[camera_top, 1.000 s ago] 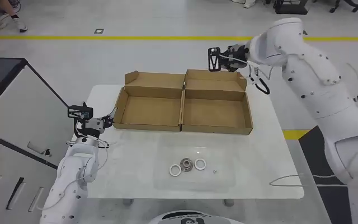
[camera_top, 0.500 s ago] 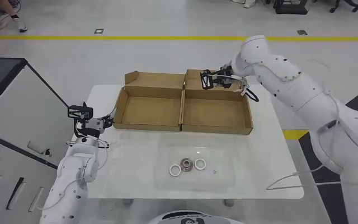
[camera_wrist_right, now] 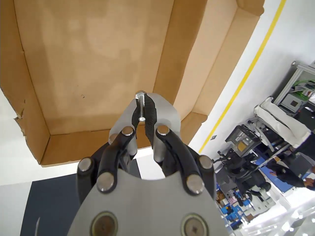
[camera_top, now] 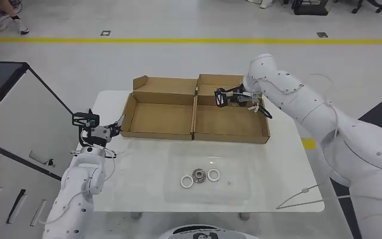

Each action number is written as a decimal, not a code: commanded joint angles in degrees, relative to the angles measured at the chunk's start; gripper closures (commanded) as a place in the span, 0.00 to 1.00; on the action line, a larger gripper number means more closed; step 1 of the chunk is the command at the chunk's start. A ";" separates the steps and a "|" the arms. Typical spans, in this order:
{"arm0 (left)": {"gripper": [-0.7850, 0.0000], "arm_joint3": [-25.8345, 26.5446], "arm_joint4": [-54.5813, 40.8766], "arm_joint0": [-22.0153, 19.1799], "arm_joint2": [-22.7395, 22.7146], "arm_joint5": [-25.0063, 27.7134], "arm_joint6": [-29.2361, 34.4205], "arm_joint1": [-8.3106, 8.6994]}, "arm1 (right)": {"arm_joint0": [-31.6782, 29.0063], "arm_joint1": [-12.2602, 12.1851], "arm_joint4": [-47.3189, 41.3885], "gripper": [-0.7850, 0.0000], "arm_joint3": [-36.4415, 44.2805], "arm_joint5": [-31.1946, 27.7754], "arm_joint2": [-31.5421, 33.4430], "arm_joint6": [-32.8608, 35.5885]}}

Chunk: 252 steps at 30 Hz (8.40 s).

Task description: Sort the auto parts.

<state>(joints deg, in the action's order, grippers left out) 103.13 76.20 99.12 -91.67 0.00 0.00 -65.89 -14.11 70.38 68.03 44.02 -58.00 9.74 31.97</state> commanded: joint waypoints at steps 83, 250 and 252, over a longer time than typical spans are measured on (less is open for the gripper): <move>0.00 0.00 0.00 0.00 0.00 0.00 0.00 0.00 | 2.54 -24.49 -8.18 0.00 37.89 0.00 0.00 -11.25; 0.00 0.00 0.00 0.00 0.00 0.00 0.00 0.00 | -20.06 -15.65 -45.24 0.69 55.58 41.19 0.00 55.51; 0.00 0.00 0.00 0.00 0.00 0.00 0.00 0.00 | -20.09 -15.61 -45.22 0.71 55.47 41.28 0.00 55.60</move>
<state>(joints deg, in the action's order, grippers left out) 103.13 76.20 99.12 -91.67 0.00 0.00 -65.89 -34.19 54.76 22.81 99.54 -16.76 9.74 87.54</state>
